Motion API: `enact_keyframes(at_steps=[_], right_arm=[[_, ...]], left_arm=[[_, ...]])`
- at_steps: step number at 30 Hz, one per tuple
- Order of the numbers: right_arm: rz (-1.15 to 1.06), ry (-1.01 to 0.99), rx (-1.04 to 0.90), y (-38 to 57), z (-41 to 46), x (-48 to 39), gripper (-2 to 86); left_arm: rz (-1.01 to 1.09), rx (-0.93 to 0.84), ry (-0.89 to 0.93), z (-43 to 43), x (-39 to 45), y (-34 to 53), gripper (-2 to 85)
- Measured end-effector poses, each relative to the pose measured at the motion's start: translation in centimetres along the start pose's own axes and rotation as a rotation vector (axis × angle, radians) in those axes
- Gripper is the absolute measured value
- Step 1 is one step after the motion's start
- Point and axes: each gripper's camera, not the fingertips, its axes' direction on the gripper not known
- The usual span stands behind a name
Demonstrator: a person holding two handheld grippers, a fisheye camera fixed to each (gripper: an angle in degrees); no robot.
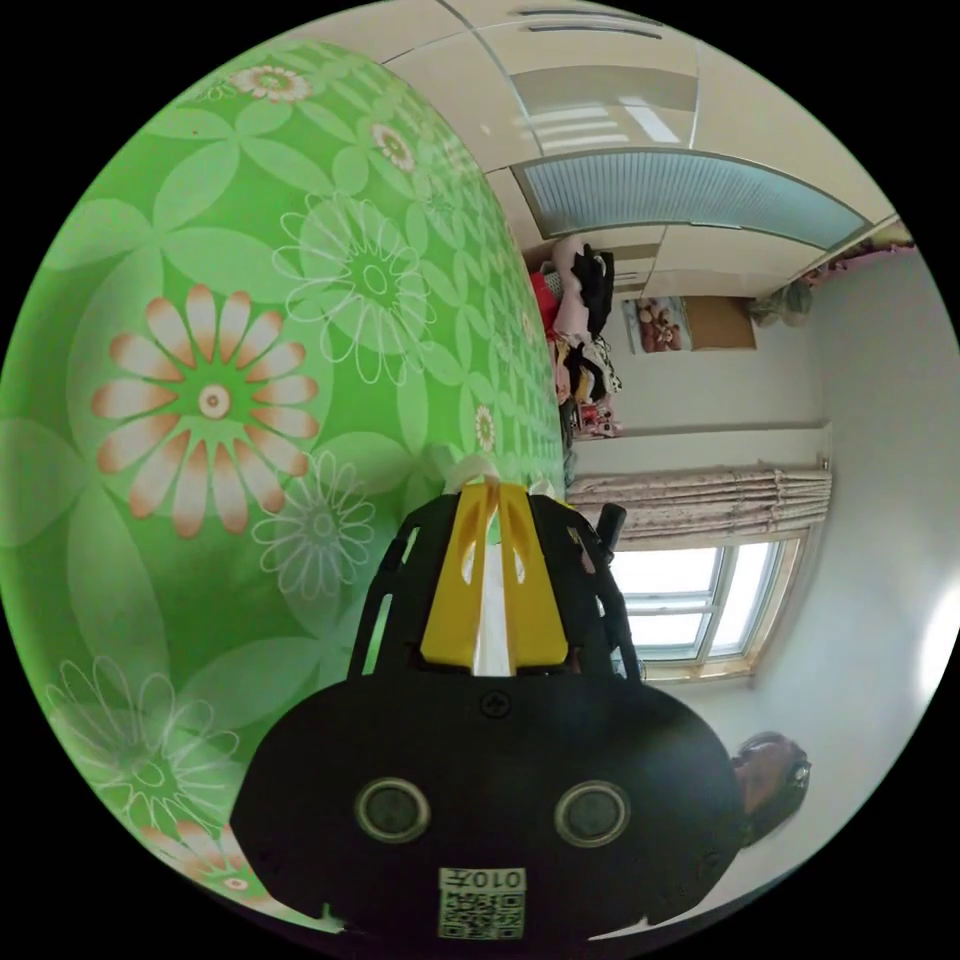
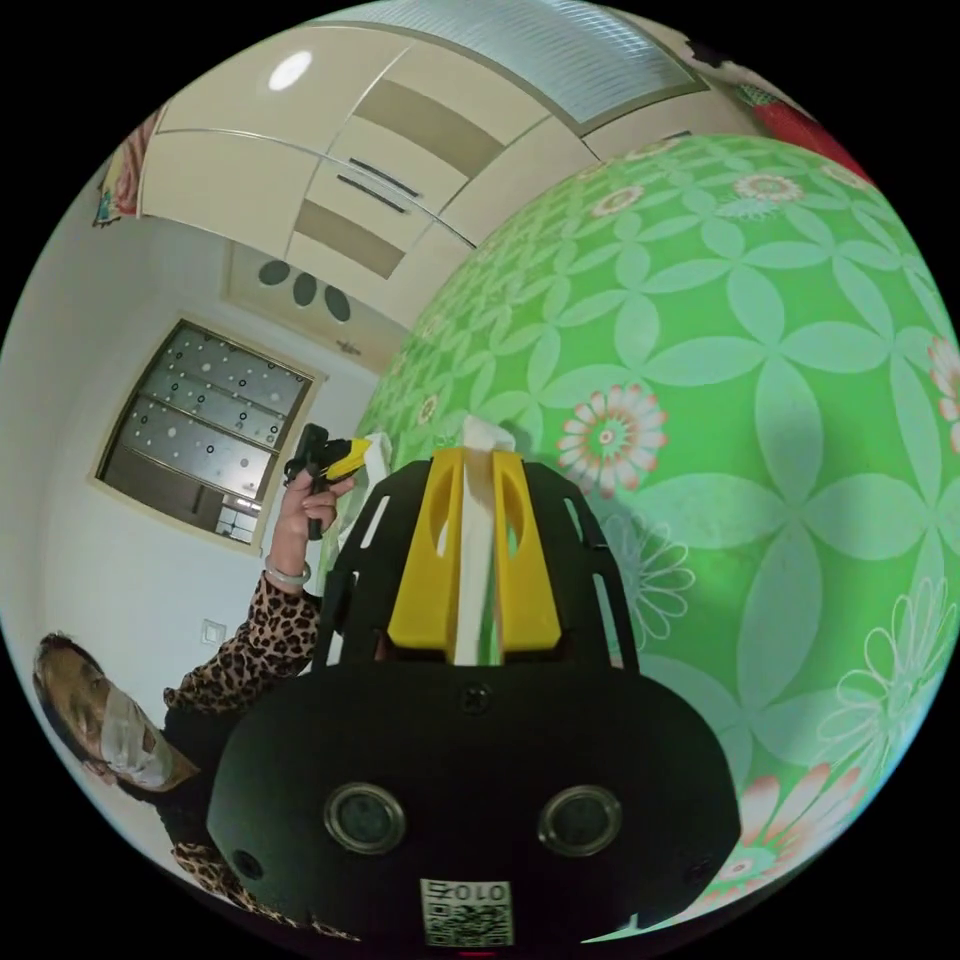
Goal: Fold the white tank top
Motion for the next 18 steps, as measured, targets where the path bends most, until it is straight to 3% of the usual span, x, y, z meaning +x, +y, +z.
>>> enact_keyframes(at_steps=[9,18], right_arm=[[0.105,-0.107,0.101,2.1,-2.6,3.5,6.4],[0.110,-0.121,0.005,-0.8,-0.5,2.9,7.1]], left_arm=[[0.006,0.007,0.066,-1.8,0.0,0.8,0.2],[0.009,0.018,0.106,0.1,0.8,1.1,0.3]])
